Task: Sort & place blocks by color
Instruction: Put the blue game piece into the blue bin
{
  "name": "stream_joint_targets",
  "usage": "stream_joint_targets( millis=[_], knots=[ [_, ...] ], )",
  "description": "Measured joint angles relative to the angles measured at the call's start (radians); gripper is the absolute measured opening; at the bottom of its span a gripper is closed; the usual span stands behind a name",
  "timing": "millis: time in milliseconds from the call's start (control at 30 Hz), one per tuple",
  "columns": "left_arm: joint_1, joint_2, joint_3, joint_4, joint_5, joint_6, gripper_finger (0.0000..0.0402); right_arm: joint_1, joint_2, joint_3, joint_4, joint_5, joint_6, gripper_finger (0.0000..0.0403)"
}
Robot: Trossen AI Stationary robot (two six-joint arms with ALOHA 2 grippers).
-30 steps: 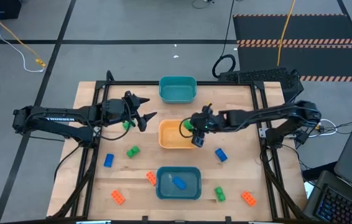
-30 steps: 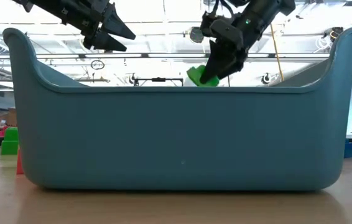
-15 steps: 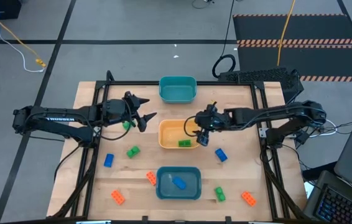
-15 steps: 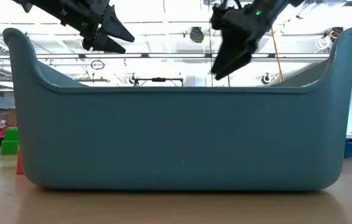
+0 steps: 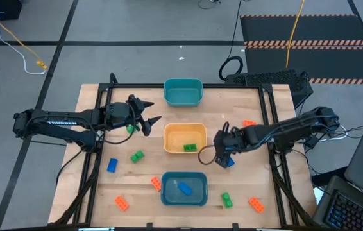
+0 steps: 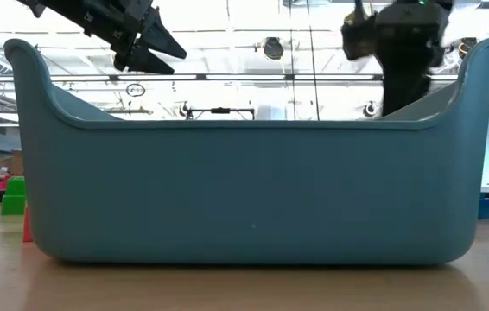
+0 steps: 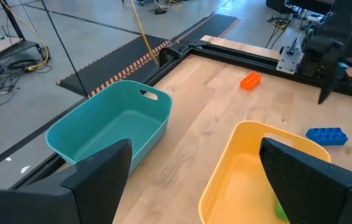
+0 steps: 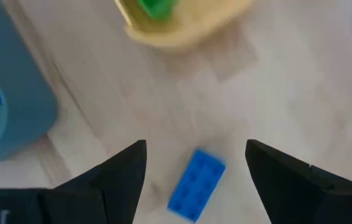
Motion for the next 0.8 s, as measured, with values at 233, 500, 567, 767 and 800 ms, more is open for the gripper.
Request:
stream_joint_targets(
  millis=[233,500,567,767,800],
  knots=[
    [-0.01,0.0,0.0,0.0,0.0,-0.001,0.0356,0.009,0.0,-0.142,0.003,-0.005,0.179,0.0263],
    [-0.009,0.0,0.0,0.0,0.0,0.005,0.0356,0.048,0.0,-0.239,0.171,-0.053,0.168,0.0263],
    [-0.009,0.0,0.0,0.0,0.0,0.008,0.0356,0.073,0.0,-0.249,0.217,-0.051,0.174,0.0263],
    [-0.01,0.0,0.0,-0.001,0.0,0.0,0.0356,0.137,0.0,-0.266,0.191,0.0,0.234,0.0263],
    [-0.01,0.0,0.0,-0.001,0.001,-0.004,0.0356,0.144,0.0,-0.266,0.192,0.015,0.243,0.0263]
  ],
)
